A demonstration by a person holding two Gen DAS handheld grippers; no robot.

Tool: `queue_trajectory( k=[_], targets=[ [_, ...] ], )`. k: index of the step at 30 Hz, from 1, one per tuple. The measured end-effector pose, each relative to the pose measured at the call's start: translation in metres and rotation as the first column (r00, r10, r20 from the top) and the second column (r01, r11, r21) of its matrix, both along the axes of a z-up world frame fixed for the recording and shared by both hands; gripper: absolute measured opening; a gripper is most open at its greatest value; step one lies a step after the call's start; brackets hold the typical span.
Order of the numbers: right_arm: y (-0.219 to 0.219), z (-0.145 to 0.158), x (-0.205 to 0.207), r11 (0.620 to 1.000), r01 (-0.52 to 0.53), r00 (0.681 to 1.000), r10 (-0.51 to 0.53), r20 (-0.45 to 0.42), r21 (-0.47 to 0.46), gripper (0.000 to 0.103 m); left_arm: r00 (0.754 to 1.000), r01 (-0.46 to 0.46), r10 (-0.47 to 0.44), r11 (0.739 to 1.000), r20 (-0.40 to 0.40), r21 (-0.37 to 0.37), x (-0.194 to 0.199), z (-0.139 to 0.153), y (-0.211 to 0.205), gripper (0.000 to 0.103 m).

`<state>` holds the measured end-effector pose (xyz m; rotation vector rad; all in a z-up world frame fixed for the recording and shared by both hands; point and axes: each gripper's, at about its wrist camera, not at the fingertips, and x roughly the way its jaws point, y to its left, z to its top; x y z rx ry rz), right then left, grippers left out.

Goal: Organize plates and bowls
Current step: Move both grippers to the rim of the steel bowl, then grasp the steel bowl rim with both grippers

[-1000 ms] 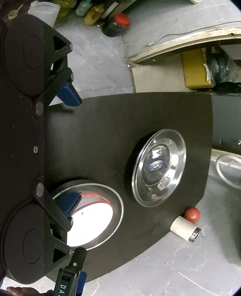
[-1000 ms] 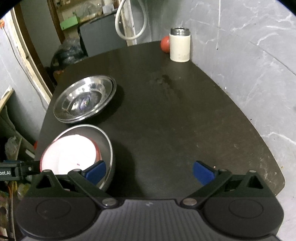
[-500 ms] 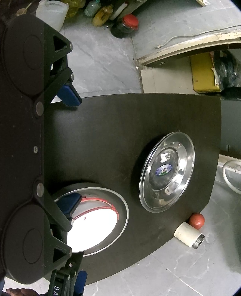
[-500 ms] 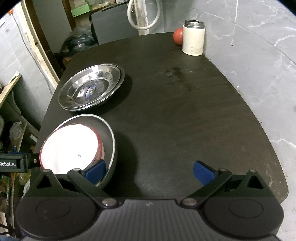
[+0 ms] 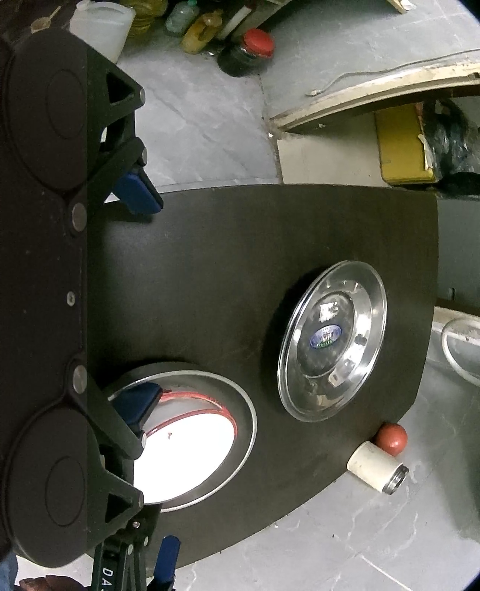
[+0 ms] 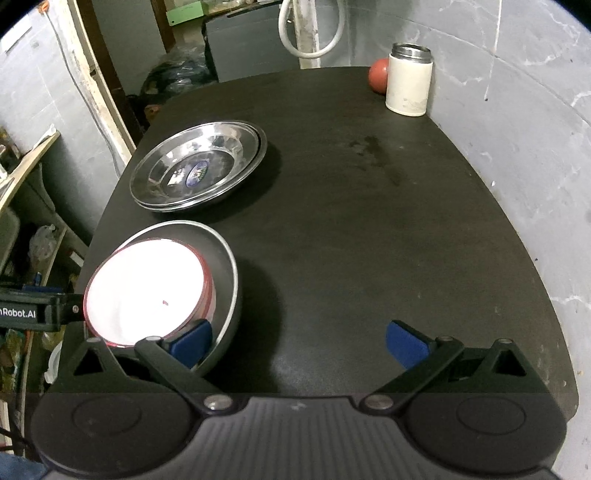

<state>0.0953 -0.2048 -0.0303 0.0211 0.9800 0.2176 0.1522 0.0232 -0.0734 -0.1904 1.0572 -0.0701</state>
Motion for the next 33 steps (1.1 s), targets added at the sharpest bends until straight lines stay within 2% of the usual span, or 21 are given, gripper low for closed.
queue_trajectory(
  k=[5,7,9,10,12,16,18,21,23,28,33],
  targets=[
    [-0.002,0.000,0.000,1.000,-0.006,1.000,0.006,-0.005,0.015,0.099,1.000,0.020,-0.020,0.999,0.011,-0.027,-0.001,0.002,0.000,0.085],
    [-0.004,0.001,0.000,0.999,-0.019,1.000,0.019,-0.006,0.042,0.093,0.999,0.028,-0.027,0.999,0.017,-0.046,-0.001,0.003,0.000,0.079],
    [-0.006,0.002,-0.002,0.995,-0.040,0.999,0.041,-0.002,0.087,0.079,0.999,0.041,-0.039,0.996,0.028,-0.082,-0.001,0.004,0.000,0.062],
    [-0.007,0.003,-0.003,0.993,-0.054,0.999,0.054,-0.001,0.107,0.076,0.998,0.050,-0.047,0.993,0.034,-0.109,-0.001,0.004,0.000,0.056],
    [-0.007,0.004,-0.006,0.987,-0.075,0.997,0.076,0.003,0.144,0.061,0.997,0.067,-0.062,0.988,0.044,-0.139,-0.001,0.005,-0.001,0.044],
    [-0.004,0.007,-0.009,0.982,-0.106,0.994,0.104,0.017,0.156,0.049,0.996,0.083,-0.076,0.983,0.049,-0.165,-0.001,0.005,-0.003,0.035],
    [-0.002,0.008,-0.010,0.979,-0.121,0.993,0.119,0.021,0.166,0.040,0.995,0.092,-0.084,0.981,0.052,-0.171,-0.002,0.006,-0.004,0.028],
    [0.001,0.009,-0.012,0.977,-0.137,0.991,0.135,0.023,0.165,0.038,0.992,0.120,-0.110,0.978,0.066,-0.171,-0.003,0.008,-0.009,0.014],
    [0.000,0.009,-0.011,0.975,-0.138,0.990,0.138,0.013,0.176,0.038,0.990,0.129,-0.119,0.981,0.072,-0.146,-0.002,0.010,-0.013,0.014],
    [-0.004,0.007,-0.009,0.967,-0.142,0.989,0.147,-0.009,0.212,0.040,0.991,0.117,-0.107,0.981,0.075,-0.152,-0.001,0.009,-0.014,0.013],
    [-0.005,0.006,-0.008,0.963,-0.153,0.987,0.159,-0.011,0.221,0.034,0.992,0.111,-0.100,0.982,0.074,-0.154,0.000,0.009,-0.013,0.012]
  ],
)
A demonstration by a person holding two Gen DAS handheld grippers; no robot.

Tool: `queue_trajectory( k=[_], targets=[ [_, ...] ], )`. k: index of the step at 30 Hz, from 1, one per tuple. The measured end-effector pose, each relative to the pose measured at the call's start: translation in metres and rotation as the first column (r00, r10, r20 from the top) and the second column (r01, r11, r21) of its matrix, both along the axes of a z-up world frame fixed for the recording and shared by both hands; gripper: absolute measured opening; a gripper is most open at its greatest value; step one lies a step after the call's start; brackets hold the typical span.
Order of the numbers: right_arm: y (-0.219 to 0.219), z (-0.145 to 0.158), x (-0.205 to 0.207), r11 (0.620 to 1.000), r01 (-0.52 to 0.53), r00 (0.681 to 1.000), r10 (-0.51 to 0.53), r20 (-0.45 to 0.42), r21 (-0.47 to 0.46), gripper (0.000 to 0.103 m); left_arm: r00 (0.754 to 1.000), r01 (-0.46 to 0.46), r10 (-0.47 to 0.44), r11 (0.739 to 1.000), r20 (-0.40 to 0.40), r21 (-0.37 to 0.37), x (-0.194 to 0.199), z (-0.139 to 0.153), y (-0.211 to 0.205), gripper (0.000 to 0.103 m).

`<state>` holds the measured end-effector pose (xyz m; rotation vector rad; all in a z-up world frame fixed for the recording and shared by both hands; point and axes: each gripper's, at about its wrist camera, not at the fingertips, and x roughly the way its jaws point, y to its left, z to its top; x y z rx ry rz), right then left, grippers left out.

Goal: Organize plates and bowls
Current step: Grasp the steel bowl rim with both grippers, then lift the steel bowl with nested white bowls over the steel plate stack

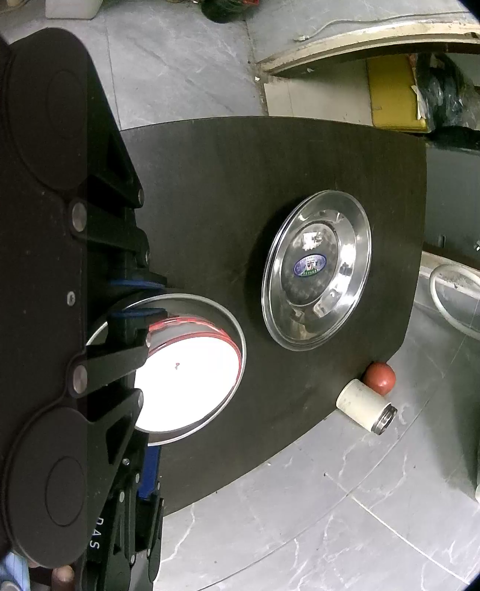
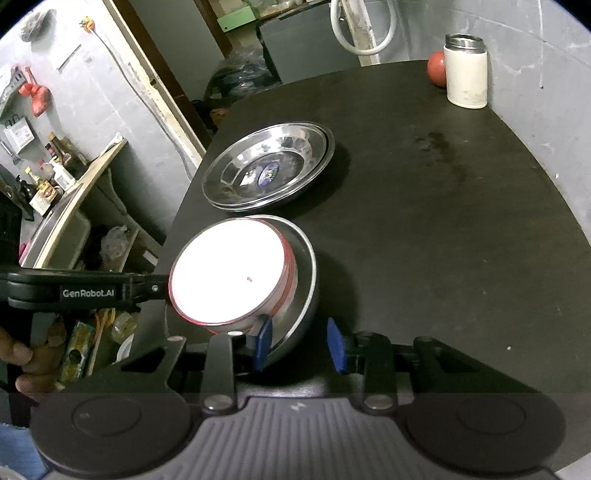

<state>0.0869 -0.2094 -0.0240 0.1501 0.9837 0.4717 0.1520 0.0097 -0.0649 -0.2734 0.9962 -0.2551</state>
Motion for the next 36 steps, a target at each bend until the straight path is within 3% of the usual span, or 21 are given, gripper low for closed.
queue_trajectory(
  k=[2,17,36],
  targets=[
    [0.000,0.000,0.000,1.000,-0.017,1.000,0.017,-0.001,0.014,0.027,1.000,0.002,-0.002,1.000,0.001,0.004,0.000,0.000,0.000,0.012],
    [0.005,0.008,-0.001,0.998,-0.057,0.997,0.058,0.046,-0.017,0.024,1.000,-0.012,0.012,1.000,0.000,0.027,0.003,0.001,-0.004,0.010],
    [-0.024,0.011,0.011,1.000,0.015,0.997,-0.016,0.080,0.012,0.023,0.998,0.032,-0.035,0.998,0.050,0.052,0.026,0.011,-0.029,0.010]
  ],
)
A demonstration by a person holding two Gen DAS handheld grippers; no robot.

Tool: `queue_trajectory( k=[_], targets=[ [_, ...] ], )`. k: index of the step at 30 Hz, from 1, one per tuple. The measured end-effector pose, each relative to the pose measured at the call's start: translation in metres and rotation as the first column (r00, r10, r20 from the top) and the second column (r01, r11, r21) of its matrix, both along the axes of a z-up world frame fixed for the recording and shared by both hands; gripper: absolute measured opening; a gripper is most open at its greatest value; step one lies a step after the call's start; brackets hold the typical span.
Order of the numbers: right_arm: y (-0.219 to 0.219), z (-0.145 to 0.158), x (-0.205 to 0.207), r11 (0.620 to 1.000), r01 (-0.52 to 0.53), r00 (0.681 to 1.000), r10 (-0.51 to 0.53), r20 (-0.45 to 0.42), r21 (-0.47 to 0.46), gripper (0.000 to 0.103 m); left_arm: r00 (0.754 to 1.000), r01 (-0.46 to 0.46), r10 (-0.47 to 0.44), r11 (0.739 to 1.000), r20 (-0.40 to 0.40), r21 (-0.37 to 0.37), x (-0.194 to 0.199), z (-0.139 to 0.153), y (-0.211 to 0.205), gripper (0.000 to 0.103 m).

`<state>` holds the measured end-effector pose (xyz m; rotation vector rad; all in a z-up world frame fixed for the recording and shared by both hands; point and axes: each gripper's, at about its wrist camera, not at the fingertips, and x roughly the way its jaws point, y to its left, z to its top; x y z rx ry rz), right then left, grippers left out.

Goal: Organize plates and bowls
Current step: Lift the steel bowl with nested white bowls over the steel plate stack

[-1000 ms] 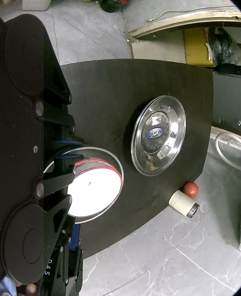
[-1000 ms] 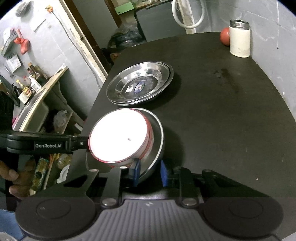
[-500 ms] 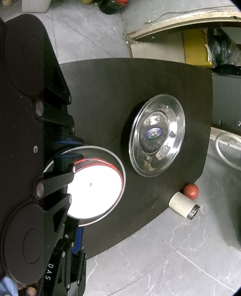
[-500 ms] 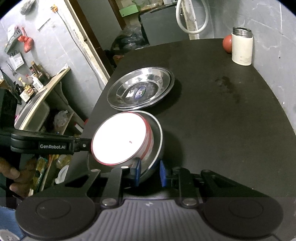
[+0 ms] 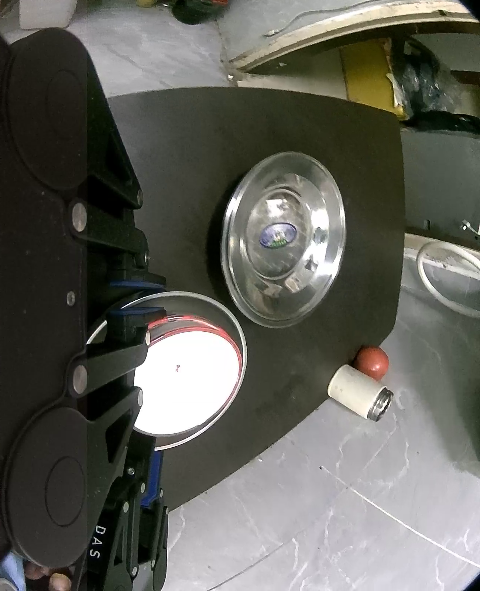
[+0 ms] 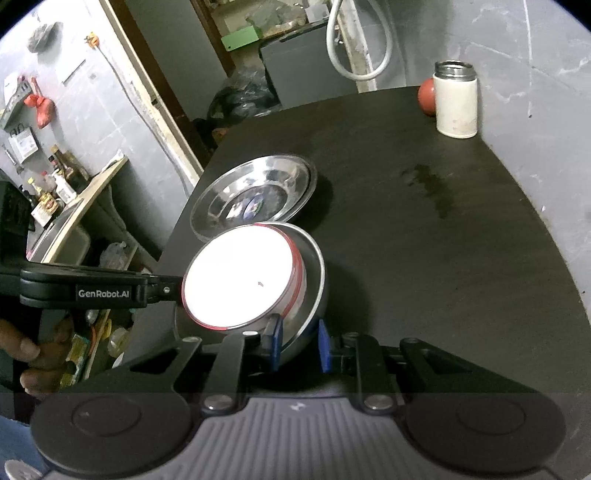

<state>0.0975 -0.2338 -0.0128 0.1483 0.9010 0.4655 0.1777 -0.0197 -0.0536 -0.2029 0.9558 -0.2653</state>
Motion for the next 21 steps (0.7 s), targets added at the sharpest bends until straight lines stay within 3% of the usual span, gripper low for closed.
queue_trajectory(
  k=[21],
  targets=[
    [-0.015,0.011,0.038,1.000,-0.007,0.999,0.006,0.047,0.013,0.023,0.997,-0.062,0.062,0.998,0.041,-0.011,0.042,0.013,-0.013,0.010]
  ],
)
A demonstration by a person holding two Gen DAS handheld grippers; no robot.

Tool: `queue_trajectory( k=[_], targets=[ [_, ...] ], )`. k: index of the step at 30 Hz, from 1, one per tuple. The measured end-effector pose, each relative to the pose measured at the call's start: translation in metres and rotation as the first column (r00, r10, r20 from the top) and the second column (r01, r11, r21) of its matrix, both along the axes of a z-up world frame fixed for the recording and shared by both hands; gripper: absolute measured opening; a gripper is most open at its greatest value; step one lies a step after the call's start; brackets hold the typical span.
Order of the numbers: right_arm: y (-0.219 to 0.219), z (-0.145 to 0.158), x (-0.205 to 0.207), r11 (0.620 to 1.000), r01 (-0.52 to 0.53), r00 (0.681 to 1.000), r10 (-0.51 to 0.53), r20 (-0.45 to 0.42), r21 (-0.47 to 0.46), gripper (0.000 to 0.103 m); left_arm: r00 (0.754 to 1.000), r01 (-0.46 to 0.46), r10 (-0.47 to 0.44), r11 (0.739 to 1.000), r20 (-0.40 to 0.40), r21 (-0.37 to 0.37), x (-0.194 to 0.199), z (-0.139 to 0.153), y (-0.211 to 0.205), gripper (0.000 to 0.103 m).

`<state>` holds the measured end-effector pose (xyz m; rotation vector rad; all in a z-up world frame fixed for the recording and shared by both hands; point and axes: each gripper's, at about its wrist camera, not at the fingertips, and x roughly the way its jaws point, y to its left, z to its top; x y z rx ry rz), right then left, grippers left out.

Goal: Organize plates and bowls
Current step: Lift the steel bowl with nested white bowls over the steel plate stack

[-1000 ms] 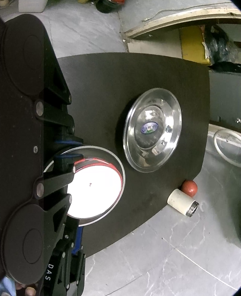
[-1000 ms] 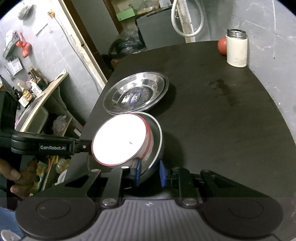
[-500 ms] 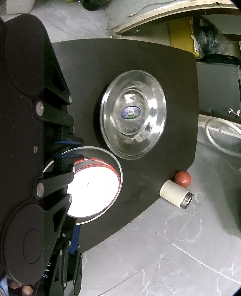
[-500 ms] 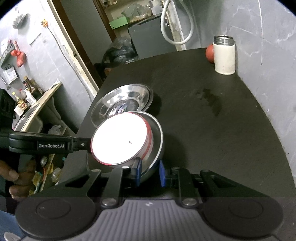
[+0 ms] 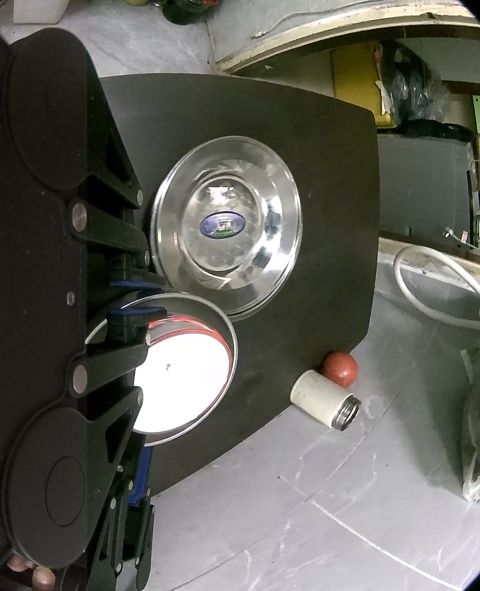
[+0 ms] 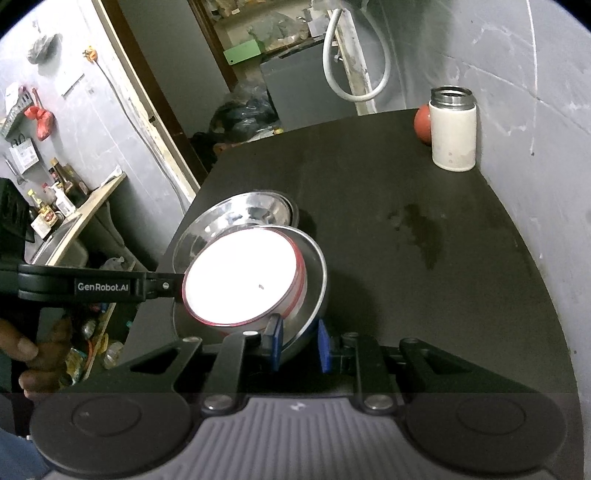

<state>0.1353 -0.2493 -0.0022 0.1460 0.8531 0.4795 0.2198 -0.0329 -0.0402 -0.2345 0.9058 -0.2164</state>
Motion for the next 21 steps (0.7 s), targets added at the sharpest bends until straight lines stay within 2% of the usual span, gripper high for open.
queue_trajectory(
  k=[21],
  targets=[
    [0.025,0.019,0.045,0.998,-0.066,0.997,0.066,0.050,0.000,0.023,0.994,-0.109,0.109,0.994,0.014,-0.009,0.036,0.008,0.021,0.010]
  ],
)
